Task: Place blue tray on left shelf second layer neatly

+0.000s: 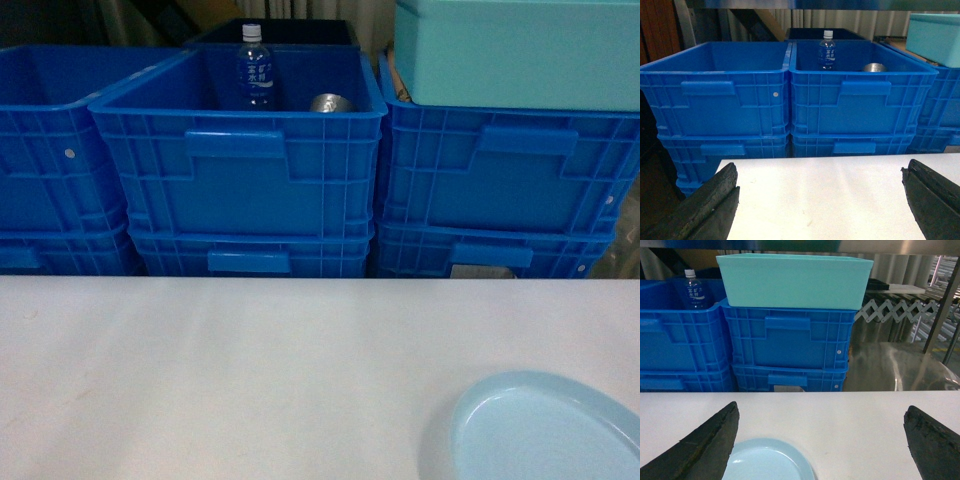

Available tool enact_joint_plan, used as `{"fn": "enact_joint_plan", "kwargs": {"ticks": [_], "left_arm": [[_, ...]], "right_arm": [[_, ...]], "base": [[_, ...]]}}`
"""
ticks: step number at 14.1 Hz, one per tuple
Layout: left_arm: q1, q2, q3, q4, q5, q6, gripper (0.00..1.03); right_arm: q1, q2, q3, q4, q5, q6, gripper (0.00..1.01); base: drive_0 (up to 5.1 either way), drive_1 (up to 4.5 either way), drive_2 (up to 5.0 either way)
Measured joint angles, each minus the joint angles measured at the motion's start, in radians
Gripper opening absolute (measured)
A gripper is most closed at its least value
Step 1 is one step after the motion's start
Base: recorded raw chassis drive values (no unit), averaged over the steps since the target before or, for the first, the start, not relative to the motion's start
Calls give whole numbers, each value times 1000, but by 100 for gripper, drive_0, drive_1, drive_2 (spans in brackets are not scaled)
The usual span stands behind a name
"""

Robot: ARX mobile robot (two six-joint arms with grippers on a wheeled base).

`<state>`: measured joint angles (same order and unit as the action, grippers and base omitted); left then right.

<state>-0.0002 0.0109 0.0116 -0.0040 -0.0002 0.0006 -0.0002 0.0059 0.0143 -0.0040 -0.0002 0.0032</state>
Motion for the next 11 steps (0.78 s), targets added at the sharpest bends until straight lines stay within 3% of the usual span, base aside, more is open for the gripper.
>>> {"fn": "enact_joint_plan", "kwargs": {"ticks": [11], "left_arm": [[0,0,0,0,0,0,98]], "right_arm": [[0,0,0,0,0,0,98]], "base": [[0,0,0]]}}
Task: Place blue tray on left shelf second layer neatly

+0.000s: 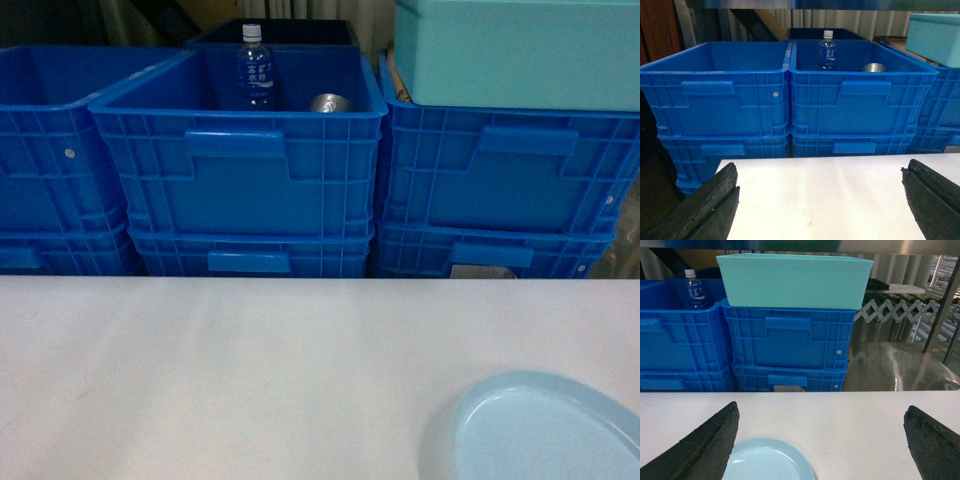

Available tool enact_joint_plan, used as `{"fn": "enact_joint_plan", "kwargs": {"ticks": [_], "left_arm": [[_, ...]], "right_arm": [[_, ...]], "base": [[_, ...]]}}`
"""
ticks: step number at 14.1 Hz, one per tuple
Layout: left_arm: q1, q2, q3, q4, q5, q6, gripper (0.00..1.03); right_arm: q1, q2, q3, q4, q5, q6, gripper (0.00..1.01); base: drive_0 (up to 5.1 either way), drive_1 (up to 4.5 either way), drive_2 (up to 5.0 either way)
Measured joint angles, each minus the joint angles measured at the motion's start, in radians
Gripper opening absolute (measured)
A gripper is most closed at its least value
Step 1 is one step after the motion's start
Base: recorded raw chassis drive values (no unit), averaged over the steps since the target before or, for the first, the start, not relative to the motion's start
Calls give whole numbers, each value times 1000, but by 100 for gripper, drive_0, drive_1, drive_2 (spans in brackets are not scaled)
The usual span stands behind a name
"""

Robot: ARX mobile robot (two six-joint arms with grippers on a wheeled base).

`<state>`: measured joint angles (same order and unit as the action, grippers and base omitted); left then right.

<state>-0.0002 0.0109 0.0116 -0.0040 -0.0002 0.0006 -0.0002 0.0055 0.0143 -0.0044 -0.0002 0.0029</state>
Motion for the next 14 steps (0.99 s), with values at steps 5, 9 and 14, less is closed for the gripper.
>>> {"fn": "enact_joint_plan", "kwargs": {"ticks": [5,9,14], "left_arm": [[0,0,0,0,-1,0,98],[0,0,0,0,-1,0,98],[0,0,0,0,-1,0,98]], "right_arm": [[-208,708,325,80,-270,245,98],[-406,1350,616,-120,-693,166,98],[-370,1738,631,-63,-655,-180,98]], "base": [[0,0,0],[0,0,0],[0,0,0]]}}
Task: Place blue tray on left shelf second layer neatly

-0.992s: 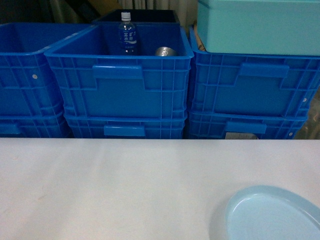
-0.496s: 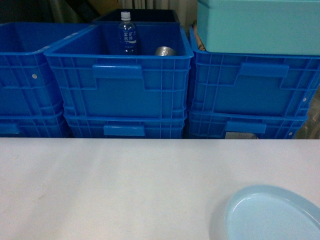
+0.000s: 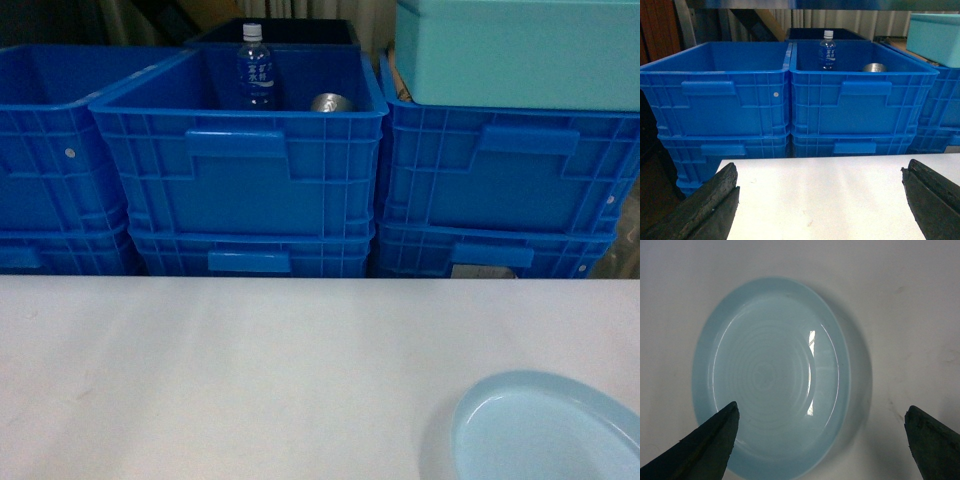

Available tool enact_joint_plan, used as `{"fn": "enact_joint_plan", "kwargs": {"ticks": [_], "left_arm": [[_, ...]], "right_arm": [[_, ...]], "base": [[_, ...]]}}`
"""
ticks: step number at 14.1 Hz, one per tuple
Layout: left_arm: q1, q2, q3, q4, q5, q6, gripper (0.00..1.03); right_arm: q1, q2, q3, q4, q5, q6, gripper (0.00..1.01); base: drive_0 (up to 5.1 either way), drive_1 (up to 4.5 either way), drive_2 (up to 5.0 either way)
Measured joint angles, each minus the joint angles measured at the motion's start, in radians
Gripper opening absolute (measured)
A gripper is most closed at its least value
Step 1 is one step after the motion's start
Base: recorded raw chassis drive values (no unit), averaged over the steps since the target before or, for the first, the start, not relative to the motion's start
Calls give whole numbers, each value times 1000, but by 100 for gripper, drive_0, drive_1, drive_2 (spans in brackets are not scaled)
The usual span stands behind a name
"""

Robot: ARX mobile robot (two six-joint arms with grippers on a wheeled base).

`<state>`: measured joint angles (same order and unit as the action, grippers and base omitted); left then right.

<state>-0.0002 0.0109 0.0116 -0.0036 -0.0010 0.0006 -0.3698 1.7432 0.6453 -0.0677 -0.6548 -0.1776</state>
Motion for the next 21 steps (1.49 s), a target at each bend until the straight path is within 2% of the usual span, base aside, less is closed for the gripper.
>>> {"fn": "enact_joint_plan", "kwargs": {"ticks": [2,7,10,11,13,17,18,19,21], "left_arm": [[0,0,0,0,0,0,98],[0,0,0,0,0,0,98],[0,0,0,0,0,0,98],[0,0,0,0,0,0,98],[0,0,0,0,0,0,98],[0,0,0,0,0,0,98],[0,0,0,0,0,0,98],[0,0,0,0,0,0,98],[0,0,0,0,0,0,98]], "right_arm": [[51,59,-5,66,13,16,98],[142,137,-35,169,27,85,98],[154,170,-33,241,27,122,98],[154,187,-31,271,30,141,94],[160,214,-35,324,75,143,64],[138,237,-35,346,110,134,21],[131,244,-45,377,135,137,5],[127,241,-53,396,142,146,2],[137,188,-106,472,188,159,2]], "base": [[0,0,0],[0,0,0],[0,0,0],[0,0,0],[0,0,0],[0,0,0],[0,0,0],[0,0,0],[0,0,0]]}}
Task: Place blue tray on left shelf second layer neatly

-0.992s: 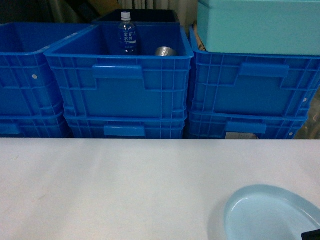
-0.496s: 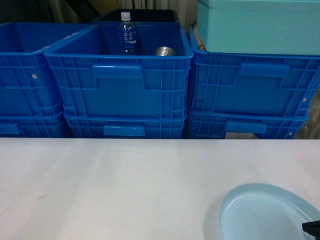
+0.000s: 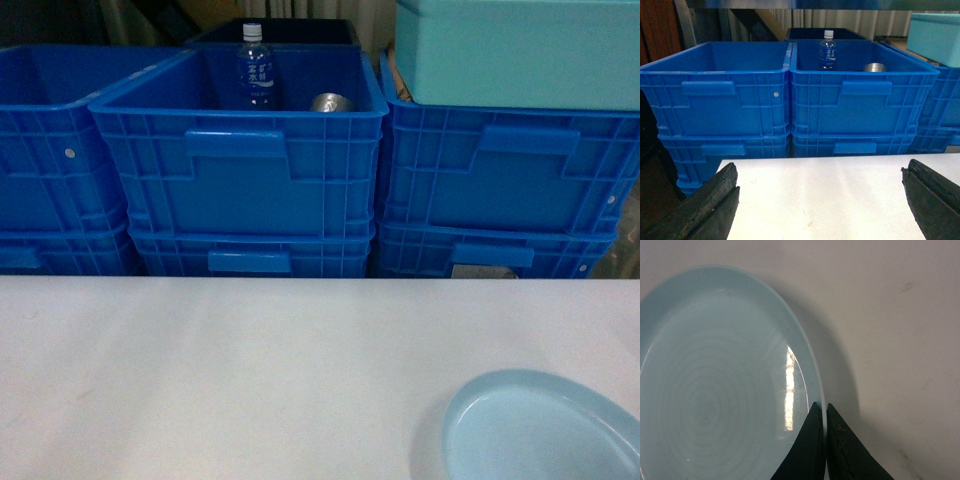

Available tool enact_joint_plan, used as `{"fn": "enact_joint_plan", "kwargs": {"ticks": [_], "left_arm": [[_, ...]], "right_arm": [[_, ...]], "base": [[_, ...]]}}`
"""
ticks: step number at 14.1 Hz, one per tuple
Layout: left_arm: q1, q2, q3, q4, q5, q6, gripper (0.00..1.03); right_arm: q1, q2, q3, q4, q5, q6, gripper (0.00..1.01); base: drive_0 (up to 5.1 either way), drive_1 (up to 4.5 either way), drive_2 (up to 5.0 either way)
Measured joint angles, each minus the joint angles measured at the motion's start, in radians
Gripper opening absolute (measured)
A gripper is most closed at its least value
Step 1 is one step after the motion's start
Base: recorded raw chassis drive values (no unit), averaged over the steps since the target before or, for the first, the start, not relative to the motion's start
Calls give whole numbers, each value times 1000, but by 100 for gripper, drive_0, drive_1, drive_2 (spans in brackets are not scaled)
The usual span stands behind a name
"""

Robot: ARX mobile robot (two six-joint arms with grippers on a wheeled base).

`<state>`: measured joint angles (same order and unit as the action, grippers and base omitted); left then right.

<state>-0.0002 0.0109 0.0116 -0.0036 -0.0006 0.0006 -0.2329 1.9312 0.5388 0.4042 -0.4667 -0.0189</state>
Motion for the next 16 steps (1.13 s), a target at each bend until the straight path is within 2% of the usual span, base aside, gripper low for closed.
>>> {"fn": "enact_joint_plan", "kwargs": {"ticks": [3,4,5,8,10,14,15,16], "left_arm": [[0,0,0,0,0,0,98],[0,0,0,0,0,0,98],[0,0,0,0,0,0,98],[0,0,0,0,0,0,98],[0,0,0,0,0,0,98],[0,0,0,0,0,0,98],[0,0,0,0,0,0,98],[0,0,0,0,0,0,98]], "right_arm": [[33,-259,-50,80,68,-13,2],[45,-415,-47,59,89,-11,2],[79,-786,-60,-14,143,-4,2],[118,-1172,-142,-136,241,-7,2],[141,-1321,-194,-186,288,14,2],[115,-1331,-232,-196,290,27,2],[98,-1333,-235,-213,274,38,2],[75,-1344,-239,-211,285,53,2]], "base": [[0,0,0],[0,0,0],[0,0,0],[0,0,0],[0,0,0],[0,0,0],[0,0,0],[0,0,0]]}}
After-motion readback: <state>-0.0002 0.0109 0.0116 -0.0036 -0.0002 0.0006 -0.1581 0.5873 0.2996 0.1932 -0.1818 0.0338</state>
